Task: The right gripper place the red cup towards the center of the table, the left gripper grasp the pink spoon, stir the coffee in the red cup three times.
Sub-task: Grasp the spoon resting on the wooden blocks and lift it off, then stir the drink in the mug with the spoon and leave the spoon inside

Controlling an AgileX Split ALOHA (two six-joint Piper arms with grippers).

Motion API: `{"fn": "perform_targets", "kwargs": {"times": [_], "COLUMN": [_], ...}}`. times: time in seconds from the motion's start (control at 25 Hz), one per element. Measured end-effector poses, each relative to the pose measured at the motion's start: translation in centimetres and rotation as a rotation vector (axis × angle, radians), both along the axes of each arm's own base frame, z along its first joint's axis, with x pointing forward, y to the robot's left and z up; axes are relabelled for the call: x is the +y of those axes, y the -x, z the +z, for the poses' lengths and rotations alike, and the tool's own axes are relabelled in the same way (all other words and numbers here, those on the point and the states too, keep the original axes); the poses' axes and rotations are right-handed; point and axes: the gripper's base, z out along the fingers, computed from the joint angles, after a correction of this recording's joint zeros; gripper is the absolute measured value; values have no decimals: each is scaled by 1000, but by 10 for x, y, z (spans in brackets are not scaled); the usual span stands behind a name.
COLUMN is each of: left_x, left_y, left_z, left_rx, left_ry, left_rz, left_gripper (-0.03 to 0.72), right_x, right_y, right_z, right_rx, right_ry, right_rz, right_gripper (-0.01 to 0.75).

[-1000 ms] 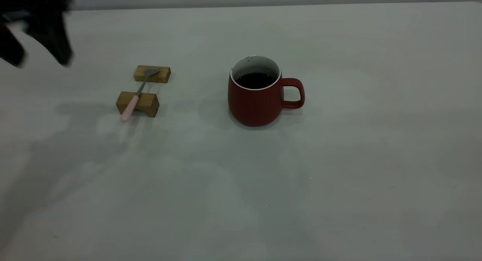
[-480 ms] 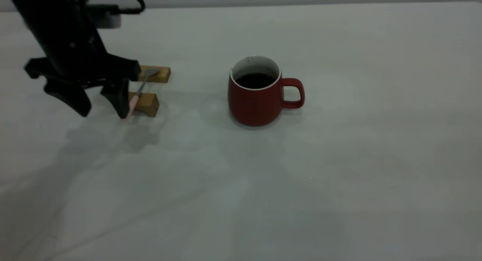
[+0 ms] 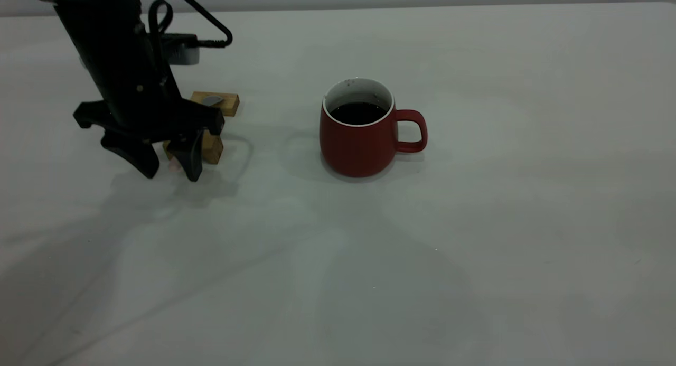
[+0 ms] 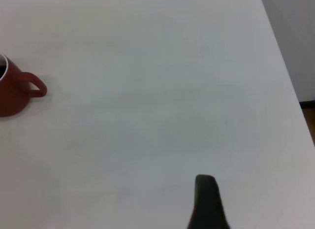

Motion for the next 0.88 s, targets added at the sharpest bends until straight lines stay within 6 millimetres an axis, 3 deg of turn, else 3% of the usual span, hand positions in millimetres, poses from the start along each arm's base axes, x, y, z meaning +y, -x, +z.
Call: {"fn": "perform_targets", "kwargs": {"times": [0.12,0.32,0.52,0.68,0.88], "left_x": [0,-1,-3,-9,-28], "left_y": [0,-3,-6,-25,-36], "left_z": [-1,-1,6,52,125], "left_rx": [-3,-30,-7,11,129], "left_ry": [5,12,15,28,176], "left_rz": [6,8,20,122,598], "left_gripper": [424,177,175,175,175], "right_x": [0,0,0,0,0], "right_y": [0,0,0,0,0], "right_z": [0,0,0,0,0], "right_rx": [0,0,0,0,0], "right_ry": [0,1,1,1,1], "right_rz": [0,0,0,0,0], "right_gripper": [592,592,592,592,592]}}
